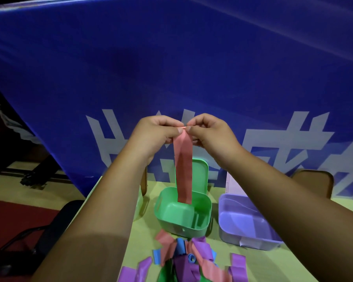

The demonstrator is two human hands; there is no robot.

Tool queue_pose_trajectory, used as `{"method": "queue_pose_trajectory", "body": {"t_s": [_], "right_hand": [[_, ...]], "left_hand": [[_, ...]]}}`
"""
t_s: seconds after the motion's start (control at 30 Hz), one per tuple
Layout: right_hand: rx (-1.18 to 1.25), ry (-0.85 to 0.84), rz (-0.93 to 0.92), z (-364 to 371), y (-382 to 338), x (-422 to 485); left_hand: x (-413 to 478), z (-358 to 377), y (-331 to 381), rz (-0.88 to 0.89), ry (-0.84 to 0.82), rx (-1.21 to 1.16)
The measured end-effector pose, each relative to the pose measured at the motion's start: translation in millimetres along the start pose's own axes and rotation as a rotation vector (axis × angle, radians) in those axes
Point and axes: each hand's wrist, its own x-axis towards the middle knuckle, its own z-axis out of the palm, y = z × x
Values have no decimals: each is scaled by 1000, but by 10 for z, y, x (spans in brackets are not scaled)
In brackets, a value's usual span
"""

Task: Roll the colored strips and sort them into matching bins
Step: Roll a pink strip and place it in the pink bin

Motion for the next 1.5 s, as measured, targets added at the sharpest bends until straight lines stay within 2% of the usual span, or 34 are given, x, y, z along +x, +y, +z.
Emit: {"method": "queue_pose_trajectory", "body": {"t_s": [0.17, 0.47, 1.03, 1.5], "right_hand": [[54, 3, 40, 26, 10, -13], [-23, 20, 5, 39, 37, -41], [264, -30, 91, 102, 64, -47], [276, -36, 107, 140, 79, 23]], "left_hand": [[-2, 13, -18, -80, 0, -86], [-83, 4, -13, -61, 21, -56], [-126, 26, -115, -137, -47, -342], [-46, 56, -130, -21, 109, -269]]}}
